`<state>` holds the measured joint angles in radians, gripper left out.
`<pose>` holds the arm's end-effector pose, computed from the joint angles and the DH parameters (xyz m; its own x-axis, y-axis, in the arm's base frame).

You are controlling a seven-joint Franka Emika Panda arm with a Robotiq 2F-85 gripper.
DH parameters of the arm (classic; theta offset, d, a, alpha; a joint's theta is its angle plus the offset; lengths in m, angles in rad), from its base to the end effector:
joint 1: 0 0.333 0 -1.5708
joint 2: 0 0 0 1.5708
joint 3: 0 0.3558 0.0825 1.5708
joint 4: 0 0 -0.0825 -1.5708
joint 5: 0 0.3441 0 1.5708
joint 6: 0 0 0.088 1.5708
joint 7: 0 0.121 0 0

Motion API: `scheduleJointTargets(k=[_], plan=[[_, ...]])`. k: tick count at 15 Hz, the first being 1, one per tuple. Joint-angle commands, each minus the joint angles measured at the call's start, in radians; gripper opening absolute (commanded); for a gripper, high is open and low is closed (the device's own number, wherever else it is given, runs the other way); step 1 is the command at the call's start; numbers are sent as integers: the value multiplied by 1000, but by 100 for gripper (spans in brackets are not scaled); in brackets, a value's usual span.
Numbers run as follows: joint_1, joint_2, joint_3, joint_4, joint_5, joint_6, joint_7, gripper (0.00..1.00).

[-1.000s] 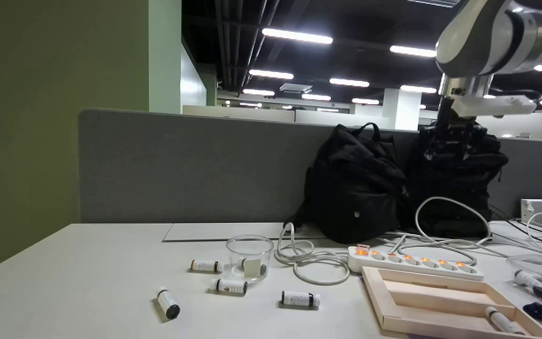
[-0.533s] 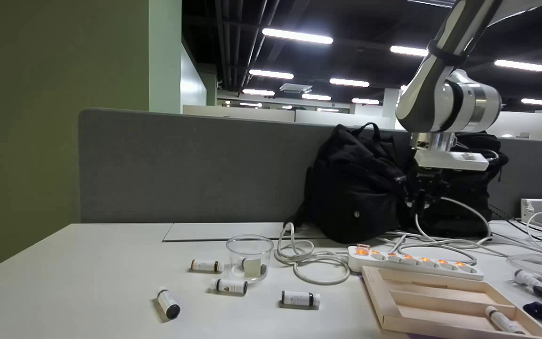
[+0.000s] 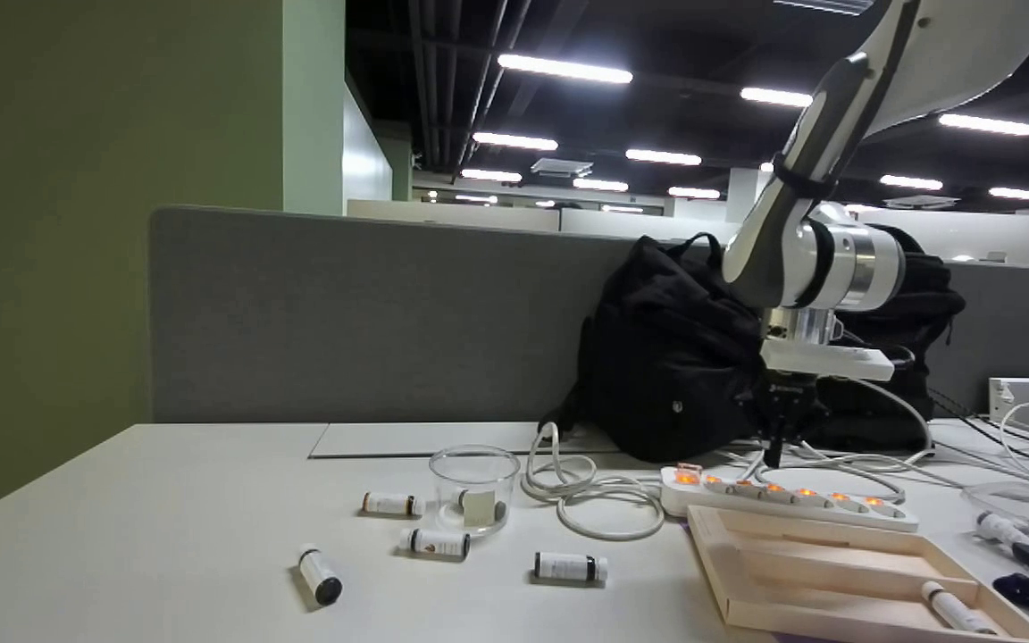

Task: Turn on the third last switch to the left

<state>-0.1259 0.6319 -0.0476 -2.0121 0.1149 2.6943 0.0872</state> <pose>0.5980 -0.1063 0.1923 0.9369 -0.3461 0.0483 -0.3450 -0.9381 -0.0312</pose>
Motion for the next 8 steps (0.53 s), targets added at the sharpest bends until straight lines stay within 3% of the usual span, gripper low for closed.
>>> scheduleJointTargets(k=[1, 8], plan=[[-13, 52, 16, 62, 32, -36, -4, 0], [-7, 82, 31, 88, 43, -26, -9, 0]])
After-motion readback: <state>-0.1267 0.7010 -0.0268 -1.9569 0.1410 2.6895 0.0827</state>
